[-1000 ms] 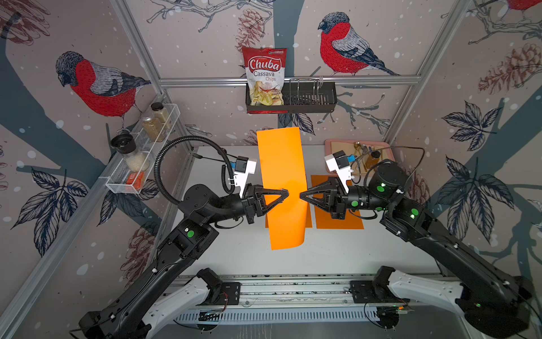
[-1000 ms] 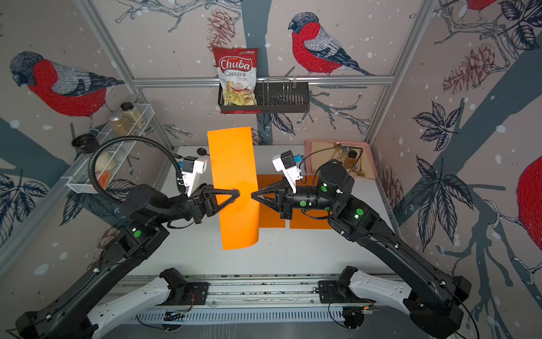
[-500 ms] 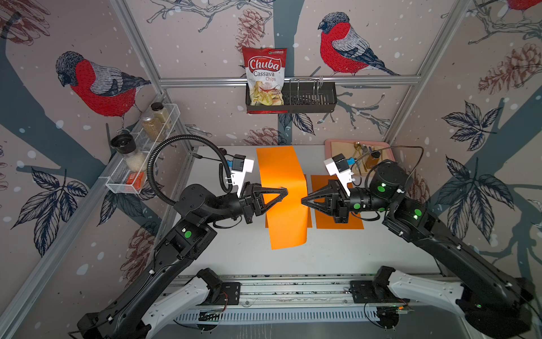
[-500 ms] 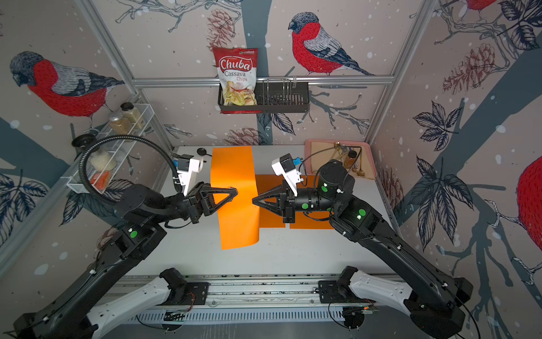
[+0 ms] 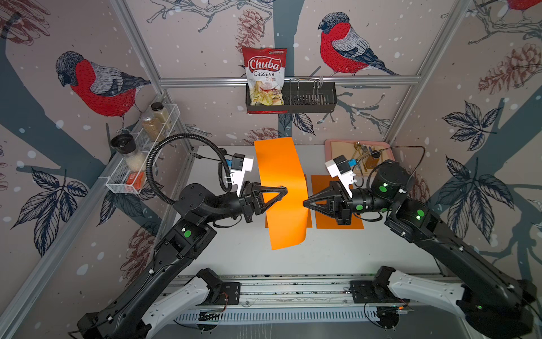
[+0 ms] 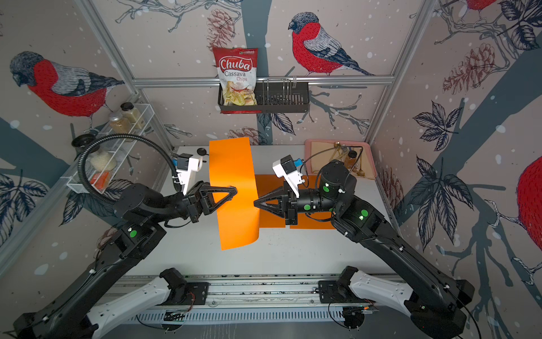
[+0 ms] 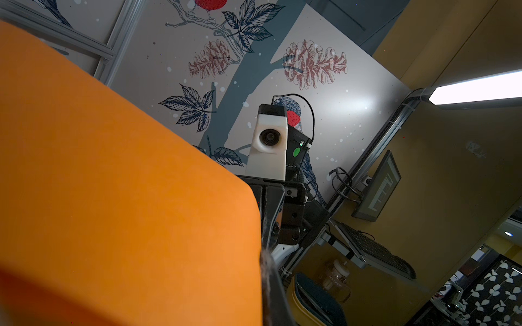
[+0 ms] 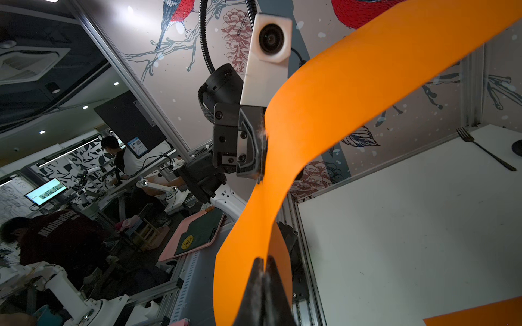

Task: Fold the rectangular paper in half along the long edge
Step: Fold the paper.

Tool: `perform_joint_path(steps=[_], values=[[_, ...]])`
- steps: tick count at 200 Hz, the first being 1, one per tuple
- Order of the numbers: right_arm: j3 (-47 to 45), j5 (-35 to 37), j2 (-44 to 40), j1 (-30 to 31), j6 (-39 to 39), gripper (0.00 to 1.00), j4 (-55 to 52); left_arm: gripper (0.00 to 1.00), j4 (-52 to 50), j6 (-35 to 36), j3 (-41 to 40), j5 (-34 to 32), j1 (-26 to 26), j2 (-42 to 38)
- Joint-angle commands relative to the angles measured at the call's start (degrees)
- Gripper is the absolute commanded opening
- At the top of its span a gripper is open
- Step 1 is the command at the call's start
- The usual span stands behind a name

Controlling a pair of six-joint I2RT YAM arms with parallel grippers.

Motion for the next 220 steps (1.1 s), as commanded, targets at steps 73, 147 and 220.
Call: perform_joint_path(steps=[73,147,220], values=[[-0.05,-3.90,-0.19,-0.06,-2.63,0.01,-2.93,0.00,2.48,0.37,0.55,0.09,0.05,-0.08],[-0.82,-4.21,-0.55,0.29,-3.18,0.08,-3.92,0.00,2.53,0.14,0.75,0.00,0.05,-0.15],[-1.44,-4.72,-0.67,1.07,-3.70,0.05,-4.90,0.00,4.01,-0.56,0.83,0.09,0.05,0.01]])
